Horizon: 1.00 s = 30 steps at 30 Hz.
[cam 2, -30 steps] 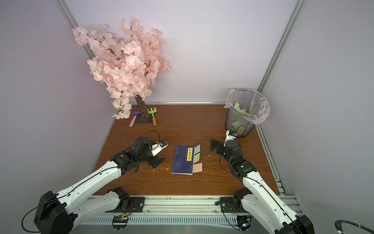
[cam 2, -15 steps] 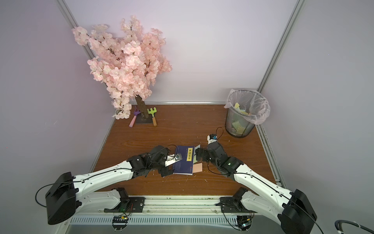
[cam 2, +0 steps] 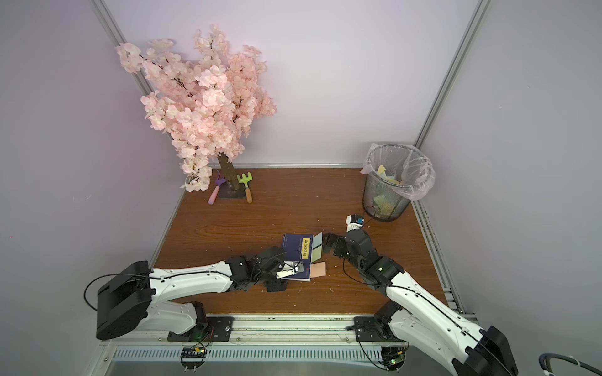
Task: Peel off the used sticky note
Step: Open the book at the center of the board.
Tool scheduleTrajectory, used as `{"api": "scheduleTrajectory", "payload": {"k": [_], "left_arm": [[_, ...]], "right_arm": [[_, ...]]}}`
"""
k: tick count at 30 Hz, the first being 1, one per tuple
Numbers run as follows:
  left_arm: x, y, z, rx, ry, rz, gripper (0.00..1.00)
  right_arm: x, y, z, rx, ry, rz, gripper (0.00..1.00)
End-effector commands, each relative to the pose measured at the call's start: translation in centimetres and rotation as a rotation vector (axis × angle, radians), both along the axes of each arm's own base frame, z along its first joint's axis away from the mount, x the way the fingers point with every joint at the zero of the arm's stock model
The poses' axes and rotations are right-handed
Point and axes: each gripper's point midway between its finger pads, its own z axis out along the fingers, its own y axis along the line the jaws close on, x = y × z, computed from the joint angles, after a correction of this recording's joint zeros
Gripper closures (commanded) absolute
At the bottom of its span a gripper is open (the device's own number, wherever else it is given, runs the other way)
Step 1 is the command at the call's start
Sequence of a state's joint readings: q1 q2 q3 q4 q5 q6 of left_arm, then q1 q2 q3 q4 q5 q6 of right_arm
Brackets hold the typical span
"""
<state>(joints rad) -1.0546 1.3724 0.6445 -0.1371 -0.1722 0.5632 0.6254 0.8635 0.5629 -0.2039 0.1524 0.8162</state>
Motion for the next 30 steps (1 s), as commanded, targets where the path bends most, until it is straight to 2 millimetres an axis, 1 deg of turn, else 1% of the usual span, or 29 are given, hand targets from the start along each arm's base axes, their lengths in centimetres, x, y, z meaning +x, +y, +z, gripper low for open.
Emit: {"api": "scheduleTrajectory", "payload": {"k": [1,5,8,11,15,19,24,27,28,30], "left_arm": [[0.3,-0.5,-0.3,0.026,-0.037,-0.006,0.01],[1.3,-0.6,-0.8,0.070,-0.062,0.035,0.01],[2.0,-0.8,-0.8,0.086,-0.082,0.057,0.01],[2.7,-1.0,-0.7,0.085,-0.107,0.088,0.01],[2.9,-1.4,-0.5,0.079,-0.091,0.102,0.01],[2.6,-1.8,0.8,0.042,-0.065,0.103,0.01],[1.6,-1.9,2.5,-0.027,0.119,0.085,0.01],[2.4,-1.3,3.6,-0.092,0.147,0.115,0.01],[2.9,-1.0,3.7,-0.107,0.142,0.131,0.00],[3.9,-0.2,3.5,-0.132,0.123,0.171,0.04]], "right_arm": [[0.0,0.4,0.4,0.049,-0.002,0.004,0.01],[0.0,0.6,0.7,0.062,-0.004,0.014,0.00],[-0.1,0.6,1.0,0.068,-0.007,0.014,0.00],[-0.1,1.0,1.1,0.080,-0.006,0.031,0.00],[-0.3,1.6,0.4,0.085,0.026,0.060,0.01],[-0.3,2.9,0.2,0.099,0.049,0.107,0.02],[-0.2,5.1,0.3,0.124,0.079,0.172,0.04],[0.3,6.5,0.9,0.146,0.081,0.197,0.04],[0.4,6.9,1.0,0.157,0.086,0.205,0.04],[0.9,7.8,1.5,0.187,0.082,0.220,0.04]]}}
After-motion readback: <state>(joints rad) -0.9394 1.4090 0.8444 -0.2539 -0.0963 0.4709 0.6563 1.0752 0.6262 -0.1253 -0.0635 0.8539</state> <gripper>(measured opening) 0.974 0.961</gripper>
